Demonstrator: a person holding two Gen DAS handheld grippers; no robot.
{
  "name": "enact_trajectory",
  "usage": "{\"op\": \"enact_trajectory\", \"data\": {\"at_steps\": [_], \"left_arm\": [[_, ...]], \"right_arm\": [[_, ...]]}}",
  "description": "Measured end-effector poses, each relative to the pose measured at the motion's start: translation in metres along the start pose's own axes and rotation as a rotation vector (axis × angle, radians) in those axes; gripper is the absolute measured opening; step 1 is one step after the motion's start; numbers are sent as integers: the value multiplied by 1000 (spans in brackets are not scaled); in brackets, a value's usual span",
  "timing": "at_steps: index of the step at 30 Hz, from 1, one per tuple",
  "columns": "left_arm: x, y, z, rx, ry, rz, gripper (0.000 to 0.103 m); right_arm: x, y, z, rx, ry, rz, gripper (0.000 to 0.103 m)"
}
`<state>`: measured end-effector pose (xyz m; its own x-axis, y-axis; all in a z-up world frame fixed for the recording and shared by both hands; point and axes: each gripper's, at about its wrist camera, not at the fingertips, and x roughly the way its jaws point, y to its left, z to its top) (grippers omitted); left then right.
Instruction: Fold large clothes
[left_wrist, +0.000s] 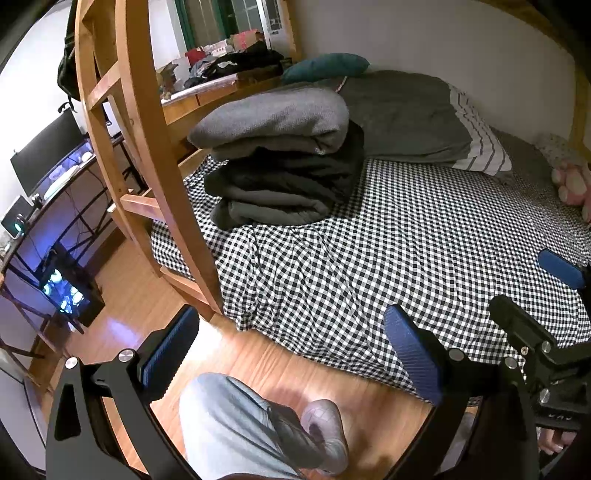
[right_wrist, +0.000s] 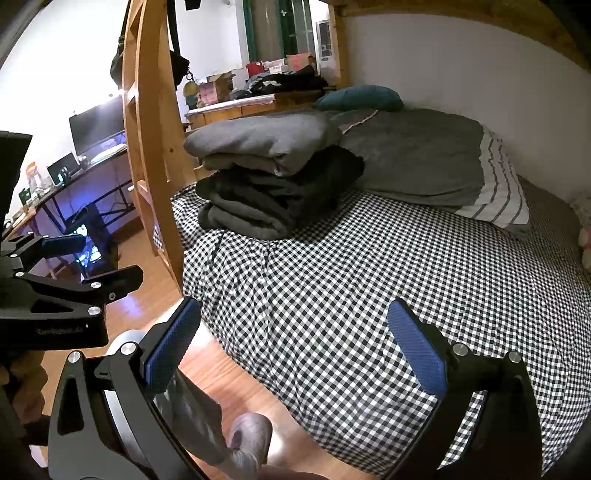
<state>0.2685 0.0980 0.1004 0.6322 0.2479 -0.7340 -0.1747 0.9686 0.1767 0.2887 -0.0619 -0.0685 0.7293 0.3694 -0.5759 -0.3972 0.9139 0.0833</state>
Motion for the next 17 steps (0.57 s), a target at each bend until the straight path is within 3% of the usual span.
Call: {"op": "enact_trajectory", "data": {"at_steps": [17], "left_arm": [[-3,-1,-3,-6,5,-5,98]], "right_arm": [[-1,-4,0,29,3,53,100]]}}
